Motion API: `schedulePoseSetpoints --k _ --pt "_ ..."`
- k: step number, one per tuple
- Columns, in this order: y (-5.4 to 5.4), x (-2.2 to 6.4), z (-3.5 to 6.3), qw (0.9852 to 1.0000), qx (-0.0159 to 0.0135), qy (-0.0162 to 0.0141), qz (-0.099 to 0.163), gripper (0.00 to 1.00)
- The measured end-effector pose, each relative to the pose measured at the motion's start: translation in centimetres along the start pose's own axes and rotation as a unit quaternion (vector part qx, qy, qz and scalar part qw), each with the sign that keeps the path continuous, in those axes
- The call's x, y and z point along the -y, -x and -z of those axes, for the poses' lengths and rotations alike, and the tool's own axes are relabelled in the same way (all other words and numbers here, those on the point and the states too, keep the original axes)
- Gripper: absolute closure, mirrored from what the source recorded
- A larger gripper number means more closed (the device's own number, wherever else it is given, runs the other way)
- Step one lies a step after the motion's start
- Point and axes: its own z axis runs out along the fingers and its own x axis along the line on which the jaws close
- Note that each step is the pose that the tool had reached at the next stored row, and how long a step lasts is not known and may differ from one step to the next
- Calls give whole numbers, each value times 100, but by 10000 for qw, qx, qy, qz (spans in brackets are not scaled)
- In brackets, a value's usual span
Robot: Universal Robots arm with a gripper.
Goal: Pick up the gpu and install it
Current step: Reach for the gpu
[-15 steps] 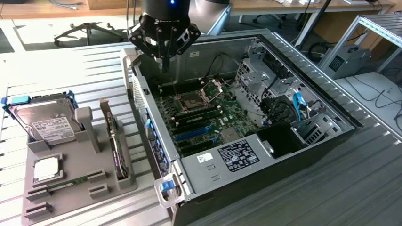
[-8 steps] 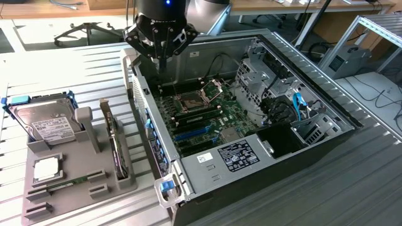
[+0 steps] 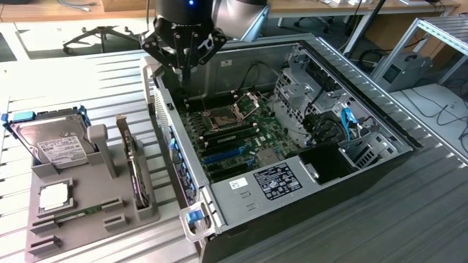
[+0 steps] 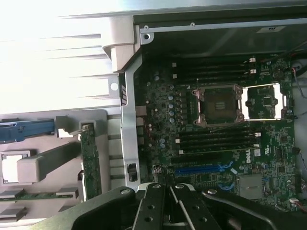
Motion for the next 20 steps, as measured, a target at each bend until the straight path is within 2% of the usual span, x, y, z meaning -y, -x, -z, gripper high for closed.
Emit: schedulePoseSetpoints --k 20 --pt "-191 14 5 10000 5 1 0 89"
